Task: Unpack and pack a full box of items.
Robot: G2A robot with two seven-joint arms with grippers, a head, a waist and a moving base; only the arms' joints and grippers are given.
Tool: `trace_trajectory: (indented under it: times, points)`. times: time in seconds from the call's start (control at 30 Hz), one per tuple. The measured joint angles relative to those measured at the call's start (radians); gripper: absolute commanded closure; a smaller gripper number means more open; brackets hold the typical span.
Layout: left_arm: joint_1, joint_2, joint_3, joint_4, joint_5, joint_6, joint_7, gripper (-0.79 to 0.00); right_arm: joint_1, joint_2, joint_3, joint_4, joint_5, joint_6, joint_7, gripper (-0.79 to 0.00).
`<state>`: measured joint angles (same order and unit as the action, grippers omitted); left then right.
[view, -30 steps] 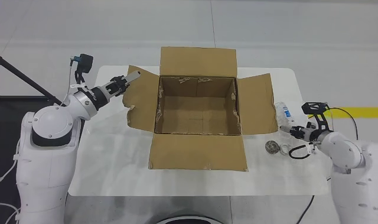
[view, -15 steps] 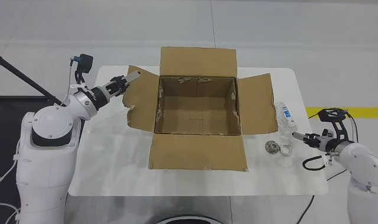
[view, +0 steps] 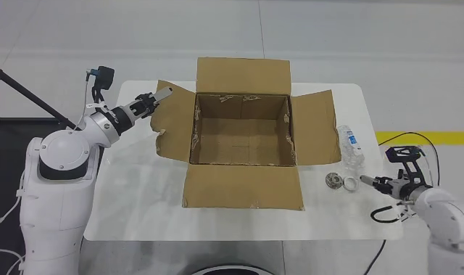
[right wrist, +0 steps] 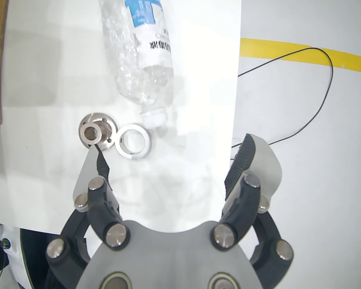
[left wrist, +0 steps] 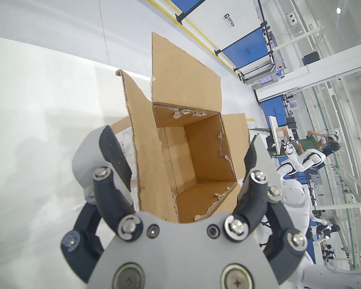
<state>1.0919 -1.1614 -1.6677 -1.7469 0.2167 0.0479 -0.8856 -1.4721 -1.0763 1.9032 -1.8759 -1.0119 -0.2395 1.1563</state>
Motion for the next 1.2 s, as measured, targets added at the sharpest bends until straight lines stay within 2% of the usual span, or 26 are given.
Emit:
trace_trajectory:
  times: [0.1,0.17,0.67,0.97,1.2]
  points:
    - [0.0,0.0,0.0,0.0,0.0,0.0,0.0,-0.785,-0.014,0.001,-0.026,-0.009,-0.038,0.017,0.013,-0.357]
    - [0.0,0.0,0.0,0.0,0.0,0.0,0.0,-0.785,-0.013,0.002,-0.047,-0.004,-0.043,0.026,0.015,-0.326]
    - [0.0,0.0,0.0,0.0,0.0,0.0,0.0,-0.785,0.081,0.003,-0.185,0.107,-0.084,0.114,0.05,-0.265]
    - [0.0,0.0,0.0,0.0,0.0,0.0,0.0,-0.785,0.118,0.003,-0.217,0.153,-0.068,0.165,0.069,-0.265]
    - [0.0,0.0,0.0,0.0,0.0,0.0,0.0,-0.785,0.136,0.005,-0.239,0.173,-0.083,0.182,0.082,-0.203]
